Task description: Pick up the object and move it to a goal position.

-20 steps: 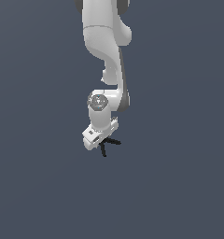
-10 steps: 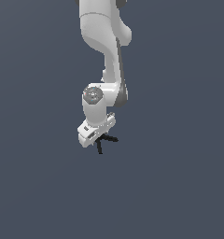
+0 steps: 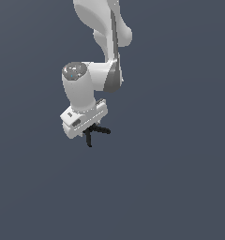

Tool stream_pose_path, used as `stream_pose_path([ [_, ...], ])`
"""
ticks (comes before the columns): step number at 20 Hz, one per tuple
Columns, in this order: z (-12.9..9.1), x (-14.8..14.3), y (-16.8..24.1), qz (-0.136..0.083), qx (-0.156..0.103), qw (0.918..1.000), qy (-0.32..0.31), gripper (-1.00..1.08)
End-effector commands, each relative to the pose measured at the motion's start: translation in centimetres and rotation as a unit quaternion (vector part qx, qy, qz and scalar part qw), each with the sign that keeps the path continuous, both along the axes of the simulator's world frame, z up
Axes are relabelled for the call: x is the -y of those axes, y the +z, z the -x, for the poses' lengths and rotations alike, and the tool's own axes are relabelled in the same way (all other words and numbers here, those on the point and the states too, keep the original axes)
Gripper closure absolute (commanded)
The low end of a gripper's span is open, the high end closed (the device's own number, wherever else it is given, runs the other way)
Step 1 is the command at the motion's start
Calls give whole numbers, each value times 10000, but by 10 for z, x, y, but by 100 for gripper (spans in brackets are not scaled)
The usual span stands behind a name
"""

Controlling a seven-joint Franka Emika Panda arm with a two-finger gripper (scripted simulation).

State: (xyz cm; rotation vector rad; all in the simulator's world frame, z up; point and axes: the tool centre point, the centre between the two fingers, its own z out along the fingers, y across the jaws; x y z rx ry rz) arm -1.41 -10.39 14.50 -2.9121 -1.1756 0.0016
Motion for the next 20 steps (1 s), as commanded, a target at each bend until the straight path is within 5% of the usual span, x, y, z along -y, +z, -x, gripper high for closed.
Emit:
stream_pose_path([
  [1, -1, 11, 28, -1, 9, 10000, 2, 108],
  [10, -6, 41, 95, -3, 9, 10000, 3, 108],
  [20, -9, 51, 116, 2, 7, 10000, -2, 108],
])
